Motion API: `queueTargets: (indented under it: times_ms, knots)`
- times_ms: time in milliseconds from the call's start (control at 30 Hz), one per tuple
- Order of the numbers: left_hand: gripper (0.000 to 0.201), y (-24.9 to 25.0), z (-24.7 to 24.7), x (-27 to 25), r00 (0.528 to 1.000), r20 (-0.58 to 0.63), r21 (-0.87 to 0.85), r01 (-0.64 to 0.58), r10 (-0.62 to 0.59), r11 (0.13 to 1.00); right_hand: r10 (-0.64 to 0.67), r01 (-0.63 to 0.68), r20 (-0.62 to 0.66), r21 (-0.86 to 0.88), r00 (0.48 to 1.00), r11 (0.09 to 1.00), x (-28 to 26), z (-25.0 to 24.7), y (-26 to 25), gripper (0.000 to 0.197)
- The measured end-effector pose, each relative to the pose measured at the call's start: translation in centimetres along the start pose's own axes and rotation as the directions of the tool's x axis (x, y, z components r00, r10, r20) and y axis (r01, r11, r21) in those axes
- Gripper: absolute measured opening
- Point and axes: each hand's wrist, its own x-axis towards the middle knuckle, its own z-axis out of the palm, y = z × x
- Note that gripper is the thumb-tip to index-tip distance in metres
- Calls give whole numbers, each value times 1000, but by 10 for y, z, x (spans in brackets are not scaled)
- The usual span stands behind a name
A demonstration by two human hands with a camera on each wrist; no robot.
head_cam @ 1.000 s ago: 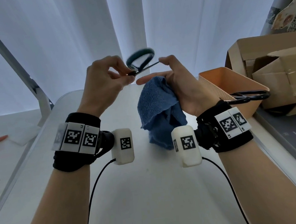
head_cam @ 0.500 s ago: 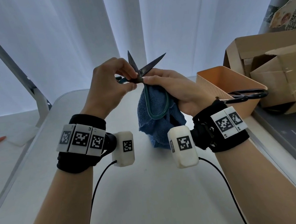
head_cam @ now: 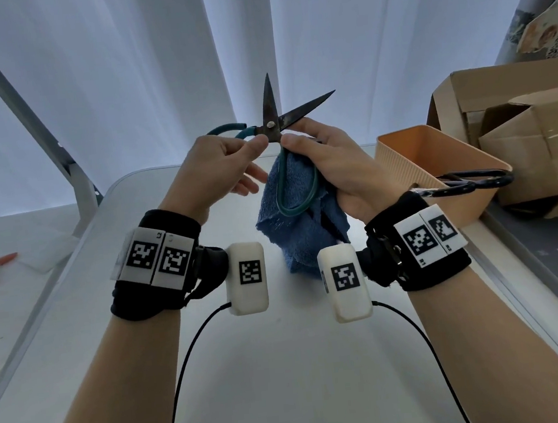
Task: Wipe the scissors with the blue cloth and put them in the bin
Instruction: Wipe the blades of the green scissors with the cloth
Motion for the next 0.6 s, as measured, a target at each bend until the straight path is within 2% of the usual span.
queueTargets:
  times_ms: [133, 300, 467, 600]
  knots:
    - [31, 2, 5, 1, 999, -25, -144, 25, -29, 989, -5, 3, 49, 27, 999, 1000, -1, 3, 0, 30]
    - [32, 1, 14, 1, 997, 26, -241, 74, -70, 968, -9, 6, 74, 48, 997, 999, -3, 4, -1, 32]
    - [27, 5, 12, 0, 996, 17, -388, 88, -88, 918, 26, -33, 62, 112, 998, 993, -1, 3, 2, 54]
    - [24, 7, 11, -3, 996, 41, -441, 85, -75, 893, 45, -50, 59, 77, 997, 996, 0, 3, 2, 58]
